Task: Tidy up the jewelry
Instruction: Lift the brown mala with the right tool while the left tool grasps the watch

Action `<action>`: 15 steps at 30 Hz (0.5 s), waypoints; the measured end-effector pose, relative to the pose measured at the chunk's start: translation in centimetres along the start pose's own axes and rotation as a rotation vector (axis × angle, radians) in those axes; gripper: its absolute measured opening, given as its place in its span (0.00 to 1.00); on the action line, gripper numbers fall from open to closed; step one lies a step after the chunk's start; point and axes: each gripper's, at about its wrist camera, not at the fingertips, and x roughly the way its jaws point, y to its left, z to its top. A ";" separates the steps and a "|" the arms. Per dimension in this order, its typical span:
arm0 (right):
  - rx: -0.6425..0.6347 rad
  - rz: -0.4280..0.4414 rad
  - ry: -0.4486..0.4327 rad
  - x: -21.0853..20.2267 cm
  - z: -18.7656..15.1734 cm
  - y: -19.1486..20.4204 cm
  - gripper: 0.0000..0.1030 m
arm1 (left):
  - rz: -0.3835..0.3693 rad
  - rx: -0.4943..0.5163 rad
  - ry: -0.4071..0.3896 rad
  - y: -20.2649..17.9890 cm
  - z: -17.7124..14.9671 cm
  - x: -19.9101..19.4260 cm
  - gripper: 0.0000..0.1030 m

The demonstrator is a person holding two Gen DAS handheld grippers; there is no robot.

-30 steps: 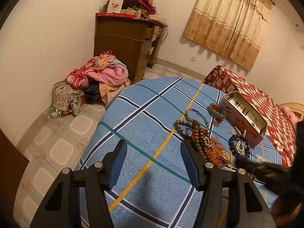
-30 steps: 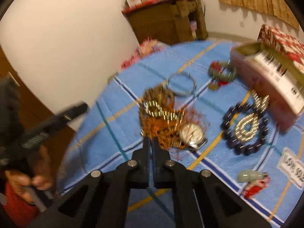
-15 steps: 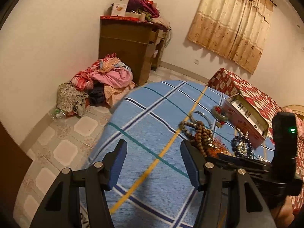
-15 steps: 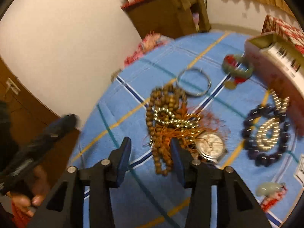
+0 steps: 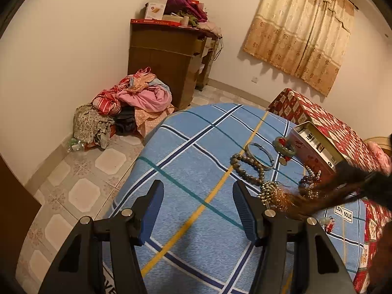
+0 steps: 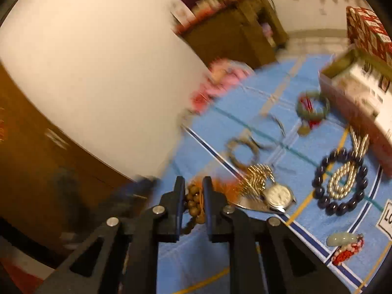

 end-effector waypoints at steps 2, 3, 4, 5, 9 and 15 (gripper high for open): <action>-0.008 0.012 -0.058 -2.4 0.9 0.6 0.17 | -0.010 0.014 0.003 -0.5 0.0 0.1 0.57; -0.006 0.020 -0.084 -3.5 1.2 0.6 0.17 | -0.021 0.027 0.008 -1.0 -0.1 0.3 0.57; -0.007 0.019 -0.101 -4.2 1.4 0.6 0.17 | -0.033 0.036 0.015 -1.4 -0.2 0.4 0.57; -0.011 0.009 -0.125 -5.2 1.6 0.5 0.17 | -0.050 0.047 0.024 -1.7 -0.2 0.5 0.57; -0.001 -0.010 -0.154 -7.0 0.4 0.2 0.17 | -0.110 0.098 0.050 -3.5 -0.6 1.0 0.57; 0.095 -0.047 -0.122 -6.7 -2.4 -2.8 0.17 | -0.181 0.138 0.164 -7.5 -0.9 4.7 0.57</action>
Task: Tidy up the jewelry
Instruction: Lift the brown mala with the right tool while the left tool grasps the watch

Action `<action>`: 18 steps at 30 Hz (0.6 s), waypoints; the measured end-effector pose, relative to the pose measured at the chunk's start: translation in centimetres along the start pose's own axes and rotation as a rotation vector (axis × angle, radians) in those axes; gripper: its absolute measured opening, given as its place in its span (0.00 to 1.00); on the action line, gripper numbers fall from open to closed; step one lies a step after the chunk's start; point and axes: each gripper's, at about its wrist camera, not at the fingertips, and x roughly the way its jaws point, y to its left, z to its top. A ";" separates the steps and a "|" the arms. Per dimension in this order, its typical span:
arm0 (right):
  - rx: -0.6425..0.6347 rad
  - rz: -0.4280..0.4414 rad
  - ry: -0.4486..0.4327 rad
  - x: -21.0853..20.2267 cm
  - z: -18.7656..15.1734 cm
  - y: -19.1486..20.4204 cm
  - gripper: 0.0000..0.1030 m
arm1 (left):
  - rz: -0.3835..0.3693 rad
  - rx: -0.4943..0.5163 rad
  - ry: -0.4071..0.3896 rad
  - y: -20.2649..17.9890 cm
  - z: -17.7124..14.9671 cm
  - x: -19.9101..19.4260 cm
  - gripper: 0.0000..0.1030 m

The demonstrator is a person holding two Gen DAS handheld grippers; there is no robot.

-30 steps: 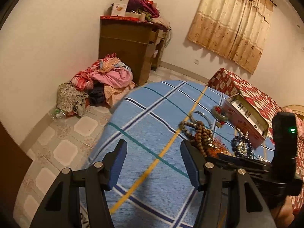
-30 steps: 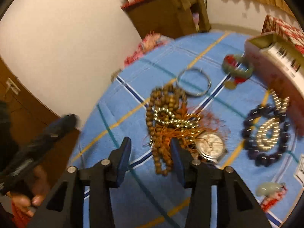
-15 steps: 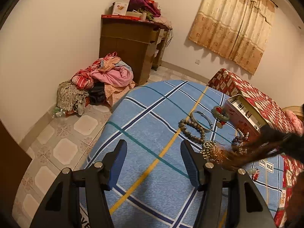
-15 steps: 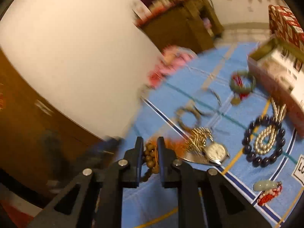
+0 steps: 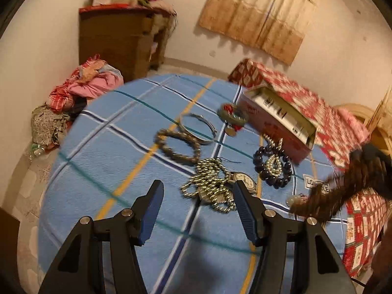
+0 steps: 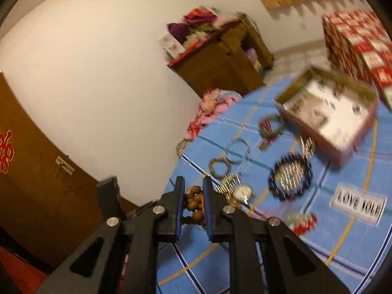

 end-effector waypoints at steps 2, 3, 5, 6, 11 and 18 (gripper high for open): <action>0.030 -0.008 0.019 0.2 -1.1 -0.6 0.17 | 0.016 -0.001 0.013 -0.5 0.6 0.5 0.57; 0.037 -0.010 0.034 0.4 -1.6 -0.8 0.17 | 0.000 -0.002 0.005 -0.6 0.7 0.3 0.57; 0.032 -0.011 0.058 0.2 -2.6 -1.1 0.17 | -0.004 0.015 -0.002 -0.7 0.9 0.0 0.57; 0.028 -0.010 0.069 0.3 -3.0 -1.3 0.17 | 0.014 0.037 -0.004 -1.0 1.0 0.0 0.57; -0.017 -0.077 0.134 1.1 -5.1 -2.3 0.20 | 0.047 0.065 0.008 -1.1 2.1 0.8 0.57; -0.129 -0.251 0.146 0.5 -6.4 -2.2 0.58 | -0.082 0.155 0.039 -4.3 1.5 1.0 0.57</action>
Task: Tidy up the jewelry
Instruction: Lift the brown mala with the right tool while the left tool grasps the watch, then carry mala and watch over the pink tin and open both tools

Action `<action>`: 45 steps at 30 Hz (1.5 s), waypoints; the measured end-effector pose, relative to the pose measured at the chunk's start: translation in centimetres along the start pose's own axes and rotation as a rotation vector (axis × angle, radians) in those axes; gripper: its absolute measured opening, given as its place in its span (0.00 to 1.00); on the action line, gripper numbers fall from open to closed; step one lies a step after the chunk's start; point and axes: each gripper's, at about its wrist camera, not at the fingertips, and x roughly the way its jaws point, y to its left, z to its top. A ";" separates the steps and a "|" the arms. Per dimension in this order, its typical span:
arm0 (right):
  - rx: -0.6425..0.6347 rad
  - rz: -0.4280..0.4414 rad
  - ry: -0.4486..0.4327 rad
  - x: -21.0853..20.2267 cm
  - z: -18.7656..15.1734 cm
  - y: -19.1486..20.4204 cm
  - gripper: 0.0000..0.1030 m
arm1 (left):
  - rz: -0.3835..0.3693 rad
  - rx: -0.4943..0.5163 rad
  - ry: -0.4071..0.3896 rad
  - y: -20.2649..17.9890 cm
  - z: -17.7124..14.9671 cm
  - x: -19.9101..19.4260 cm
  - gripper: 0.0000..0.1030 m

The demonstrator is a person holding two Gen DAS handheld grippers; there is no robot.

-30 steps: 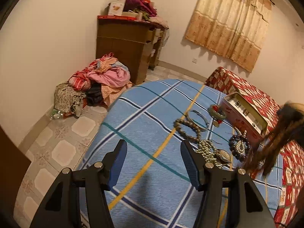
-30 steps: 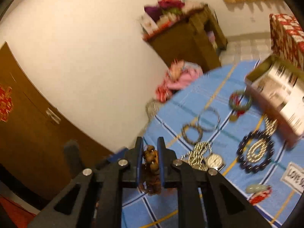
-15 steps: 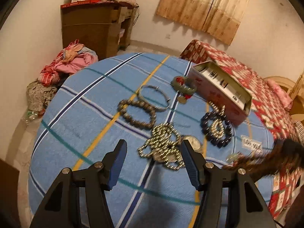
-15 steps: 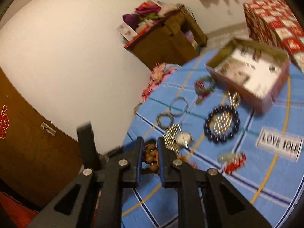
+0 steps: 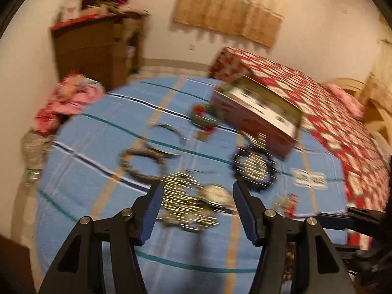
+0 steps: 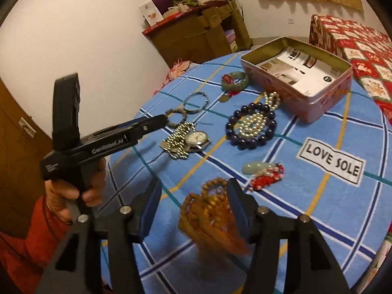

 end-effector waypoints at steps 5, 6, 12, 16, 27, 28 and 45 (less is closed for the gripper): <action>0.008 -0.044 0.023 0.4 -1.2 -0.7 0.58 | -0.022 0.002 0.097 -2.2 -0.6 3.4 0.57; 0.020 -0.042 0.026 0.5 -1.4 -1.0 0.58 | 0.006 -0.005 0.121 -2.5 -0.7 4.2 0.57; 0.059 -0.045 0.026 0.1 -2.1 -1.9 0.58 | 0.097 0.073 0.124 -3.4 -0.8 5.6 0.50; 0.061 -0.047 0.030 0.3 -2.1 -1.9 0.58 | 0.085 0.079 0.099 -2.2 -0.6 5.5 0.09; 0.006 -0.093 0.053 1.0 -2.9 -0.8 0.57 | -0.046 -0.031 -0.115 0.5 1.4 -2.1 0.03; 0.000 -0.097 0.059 1.2 -2.9 -0.7 0.56 | -0.061 -0.041 -0.132 0.6 1.7 -2.9 0.03; 0.101 0.161 -0.122 -5.1 1.7 -0.5 0.23 | -0.197 0.010 -0.355 -2.1 6.1 -9.9 0.03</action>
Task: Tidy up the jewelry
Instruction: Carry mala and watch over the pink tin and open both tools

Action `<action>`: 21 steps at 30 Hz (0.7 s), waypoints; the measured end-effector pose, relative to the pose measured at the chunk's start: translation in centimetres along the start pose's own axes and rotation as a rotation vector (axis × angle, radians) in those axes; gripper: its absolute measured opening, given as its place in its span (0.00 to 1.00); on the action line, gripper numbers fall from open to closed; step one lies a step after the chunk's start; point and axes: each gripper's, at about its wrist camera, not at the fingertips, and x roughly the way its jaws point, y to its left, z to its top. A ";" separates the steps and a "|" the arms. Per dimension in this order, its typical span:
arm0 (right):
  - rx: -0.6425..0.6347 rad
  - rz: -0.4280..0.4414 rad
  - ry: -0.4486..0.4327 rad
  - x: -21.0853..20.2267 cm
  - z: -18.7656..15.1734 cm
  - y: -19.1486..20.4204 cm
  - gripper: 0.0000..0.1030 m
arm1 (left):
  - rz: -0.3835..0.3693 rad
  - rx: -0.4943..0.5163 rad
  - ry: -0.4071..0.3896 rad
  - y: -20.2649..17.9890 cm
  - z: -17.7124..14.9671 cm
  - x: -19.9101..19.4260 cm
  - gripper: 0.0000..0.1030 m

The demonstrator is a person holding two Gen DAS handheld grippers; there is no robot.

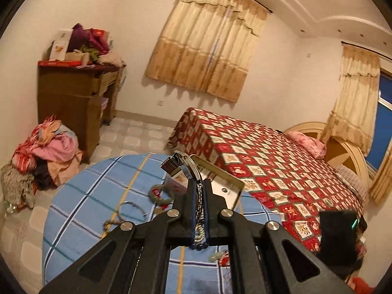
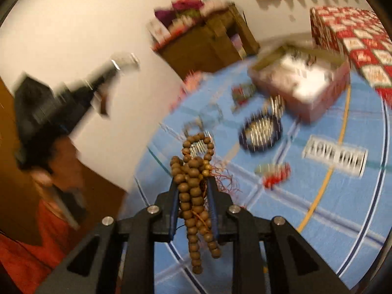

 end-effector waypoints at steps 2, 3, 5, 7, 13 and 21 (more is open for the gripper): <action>-0.002 0.010 -0.062 -1.6 1.7 0.2 0.23 | -0.024 0.008 0.010 -0.5 0.3 1.3 0.03; -0.006 0.007 -0.109 -2.7 3.0 0.1 0.23 | -0.037 0.013 0.012 -0.7 0.3 1.7 0.03; -0.021 -0.018 -0.163 -3.8 4.8 -0.1 0.23 | -0.067 0.032 0.016 -1.4 0.4 2.8 0.03; -0.032 -0.081 -0.233 -4.8 6.7 -0.8 0.24 | -0.084 0.053 0.019 -2.1 0.5 4.3 0.03; 0.040 -0.191 -0.318 -2.8 11.6 -5.9 0.24 | -0.139 0.049 0.051 -3.1 0.9 10.5 0.03; 0.138 -0.300 -0.276 2.1 12.3 -12.0 0.24 | -0.165 0.009 0.139 -3.6 0.0 18.2 0.03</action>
